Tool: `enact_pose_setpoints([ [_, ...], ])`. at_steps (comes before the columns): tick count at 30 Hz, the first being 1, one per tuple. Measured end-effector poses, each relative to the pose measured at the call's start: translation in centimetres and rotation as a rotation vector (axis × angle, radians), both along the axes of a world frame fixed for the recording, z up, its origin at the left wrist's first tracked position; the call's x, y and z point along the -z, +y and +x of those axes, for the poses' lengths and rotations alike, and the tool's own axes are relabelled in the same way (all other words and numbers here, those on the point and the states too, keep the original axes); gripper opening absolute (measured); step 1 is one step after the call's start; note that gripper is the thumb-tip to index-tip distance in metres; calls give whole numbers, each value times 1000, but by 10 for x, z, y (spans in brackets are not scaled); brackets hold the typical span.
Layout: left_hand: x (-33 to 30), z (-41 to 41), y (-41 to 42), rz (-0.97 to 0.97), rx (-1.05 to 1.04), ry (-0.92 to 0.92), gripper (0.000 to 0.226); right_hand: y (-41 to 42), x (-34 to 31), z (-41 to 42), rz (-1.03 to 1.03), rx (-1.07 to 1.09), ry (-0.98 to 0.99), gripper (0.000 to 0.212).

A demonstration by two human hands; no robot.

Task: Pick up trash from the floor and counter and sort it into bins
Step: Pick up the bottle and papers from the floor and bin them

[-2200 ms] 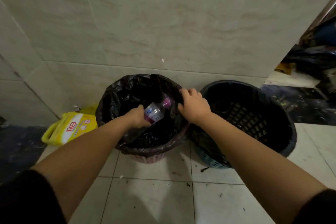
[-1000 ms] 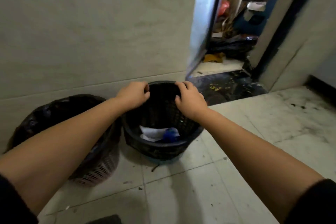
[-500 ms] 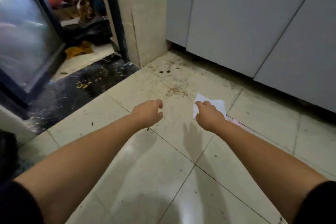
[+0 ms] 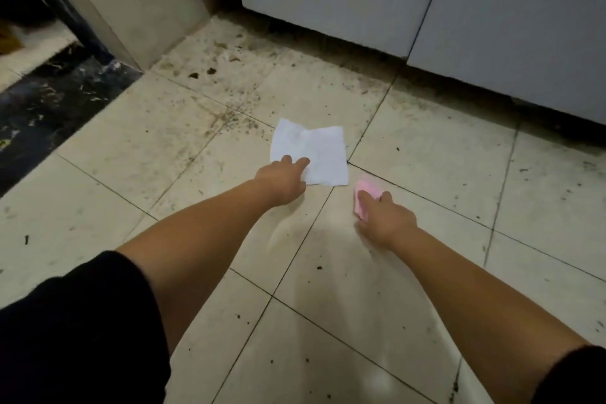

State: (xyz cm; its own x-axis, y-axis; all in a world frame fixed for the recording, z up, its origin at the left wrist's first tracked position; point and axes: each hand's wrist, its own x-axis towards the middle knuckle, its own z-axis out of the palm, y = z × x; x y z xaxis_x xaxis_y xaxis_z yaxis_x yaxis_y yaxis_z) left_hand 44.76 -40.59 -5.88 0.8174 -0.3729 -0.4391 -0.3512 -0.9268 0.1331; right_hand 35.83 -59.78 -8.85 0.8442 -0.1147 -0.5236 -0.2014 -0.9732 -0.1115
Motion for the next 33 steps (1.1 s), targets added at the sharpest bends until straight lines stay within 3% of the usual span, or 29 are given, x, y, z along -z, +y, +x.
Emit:
enact_pose_setpoints([
  [9,54,22,-56,-2,-72,69,59,-13,37,-1,112,71,-127,34],
  [17,71,-14,-63,60,87,-31,30,-22,35,3,86,23,-105,26],
  [23,62,-37,-7,-88,34,1,21,-10,16,9,132,22,-52,23],
  [27,15,-45,55,-125,-20,-67,21,39,-18,14,209,-1,-208,21],
  [33,-92,-75,203,-127,-88,-317,18,172,-101,28,325,-168,-432,22],
])
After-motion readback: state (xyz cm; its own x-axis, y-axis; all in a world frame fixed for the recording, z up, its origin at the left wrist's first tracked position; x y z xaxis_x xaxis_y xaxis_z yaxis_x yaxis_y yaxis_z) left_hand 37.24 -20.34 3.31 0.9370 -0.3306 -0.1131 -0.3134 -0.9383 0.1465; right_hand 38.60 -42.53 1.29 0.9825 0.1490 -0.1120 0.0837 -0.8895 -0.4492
